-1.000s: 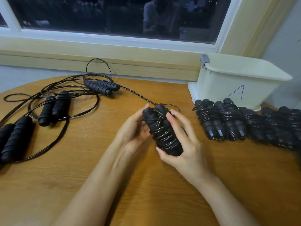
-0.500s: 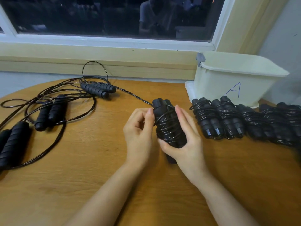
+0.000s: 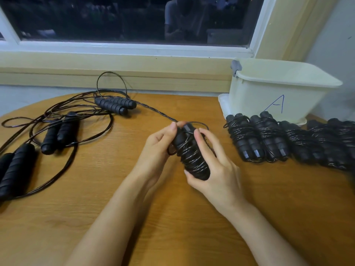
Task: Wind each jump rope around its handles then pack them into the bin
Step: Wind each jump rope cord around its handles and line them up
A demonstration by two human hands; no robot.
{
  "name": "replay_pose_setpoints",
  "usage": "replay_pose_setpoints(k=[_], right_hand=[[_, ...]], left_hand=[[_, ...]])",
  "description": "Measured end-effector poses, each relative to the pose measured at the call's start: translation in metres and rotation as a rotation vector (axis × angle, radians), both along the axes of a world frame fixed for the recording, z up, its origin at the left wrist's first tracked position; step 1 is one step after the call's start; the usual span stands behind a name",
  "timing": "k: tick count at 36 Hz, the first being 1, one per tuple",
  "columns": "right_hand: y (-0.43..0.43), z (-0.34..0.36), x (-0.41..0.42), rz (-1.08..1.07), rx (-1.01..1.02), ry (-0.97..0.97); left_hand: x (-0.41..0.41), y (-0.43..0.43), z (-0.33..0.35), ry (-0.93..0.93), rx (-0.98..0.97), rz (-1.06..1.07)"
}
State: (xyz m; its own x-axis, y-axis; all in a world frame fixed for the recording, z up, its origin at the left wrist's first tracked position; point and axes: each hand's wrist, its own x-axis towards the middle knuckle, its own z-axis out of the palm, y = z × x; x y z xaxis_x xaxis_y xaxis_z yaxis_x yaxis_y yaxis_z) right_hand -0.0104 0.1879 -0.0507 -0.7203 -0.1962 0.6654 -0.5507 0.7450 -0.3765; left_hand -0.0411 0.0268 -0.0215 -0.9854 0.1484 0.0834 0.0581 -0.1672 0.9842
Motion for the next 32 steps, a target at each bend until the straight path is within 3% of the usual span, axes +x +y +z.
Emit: replay_pose_setpoints(k=[10, 18, 24, 32], right_hand=[[0.002, -0.009, -0.002, 0.273, -0.333, -0.252], [0.008, -0.010, -0.005, 0.087, -0.183, -0.193], [0.042, 0.008, 0.011, -0.082, -0.161, -0.292], [0.132, 0.018, 0.055, -0.400, -0.082, -0.418]], left_hand=[[-0.008, -0.009, -0.005, -0.094, 0.177, -0.067], [-0.005, 0.014, -0.017, -0.114, 0.221, 0.043], [0.003, 0.023, -0.038, 0.139, -0.297, 0.311], [0.033, 0.077, -0.047, 0.372, -0.748, 0.136]])
